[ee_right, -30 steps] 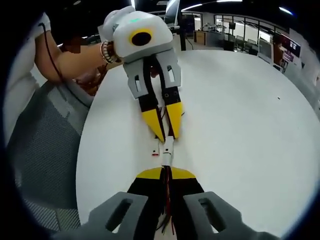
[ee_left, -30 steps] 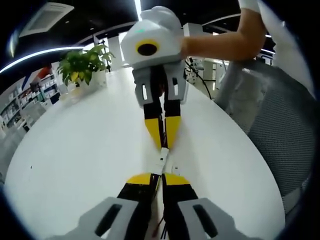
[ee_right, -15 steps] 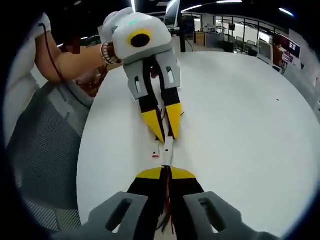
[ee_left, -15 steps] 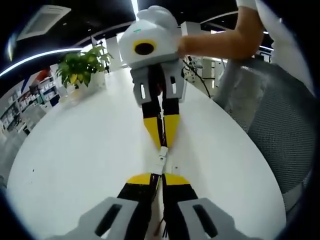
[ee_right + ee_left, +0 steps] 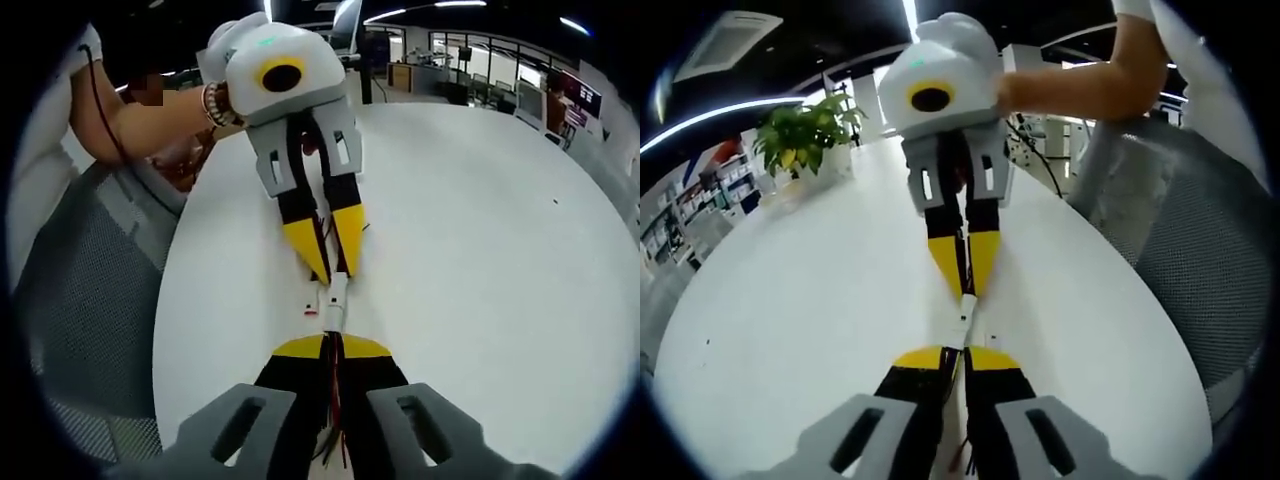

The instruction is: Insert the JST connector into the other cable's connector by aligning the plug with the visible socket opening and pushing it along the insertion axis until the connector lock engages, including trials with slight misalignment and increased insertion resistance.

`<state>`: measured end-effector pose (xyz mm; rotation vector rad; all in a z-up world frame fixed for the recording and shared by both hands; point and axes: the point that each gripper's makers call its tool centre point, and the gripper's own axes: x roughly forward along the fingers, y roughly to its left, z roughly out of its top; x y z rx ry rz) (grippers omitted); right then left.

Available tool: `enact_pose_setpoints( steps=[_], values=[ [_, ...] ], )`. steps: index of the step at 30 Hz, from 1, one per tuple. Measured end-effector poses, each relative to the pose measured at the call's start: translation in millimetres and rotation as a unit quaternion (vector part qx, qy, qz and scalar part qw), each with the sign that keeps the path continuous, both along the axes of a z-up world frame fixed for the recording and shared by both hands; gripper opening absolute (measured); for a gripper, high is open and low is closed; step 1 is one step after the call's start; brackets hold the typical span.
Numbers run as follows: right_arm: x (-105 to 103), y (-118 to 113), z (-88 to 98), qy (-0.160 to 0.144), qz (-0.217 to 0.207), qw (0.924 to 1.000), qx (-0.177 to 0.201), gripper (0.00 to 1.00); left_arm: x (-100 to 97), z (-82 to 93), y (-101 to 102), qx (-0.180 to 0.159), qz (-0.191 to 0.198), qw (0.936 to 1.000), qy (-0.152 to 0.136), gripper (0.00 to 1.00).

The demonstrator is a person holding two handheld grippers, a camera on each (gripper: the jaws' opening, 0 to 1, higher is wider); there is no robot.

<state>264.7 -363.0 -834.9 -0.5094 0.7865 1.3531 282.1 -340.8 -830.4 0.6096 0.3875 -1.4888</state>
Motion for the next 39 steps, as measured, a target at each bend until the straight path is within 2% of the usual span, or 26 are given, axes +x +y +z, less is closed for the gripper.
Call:
enact_pose_setpoints(
  steps=[16,20,30,39],
  values=[
    [-2,-1,-3.3,0.003,0.002,1.0000,-0.007,0.01,-0.9,3.9,-2,-0.014,0.003,0.9999,0.003,0.00],
    [-2,-1,-0.5,0.005,-0.001,1.0000,-0.002,0.01,-2.8,0.1,-2,-0.003,-0.005,0.9999,-0.009,0.00],
    [-2,-4,-3.1,0.010,-0.001,0.9999,-0.007,0.01,-4.0,2.8,-3,-0.009,-0.007,0.9999,-0.006,0.00],
    [-1,-4,3.5,0.020,-0.012,0.9997,0.011,0.01,-2.8,10.3,-1,-0.025,-0.008,0.9996,-0.014,0.00]
  ],
)
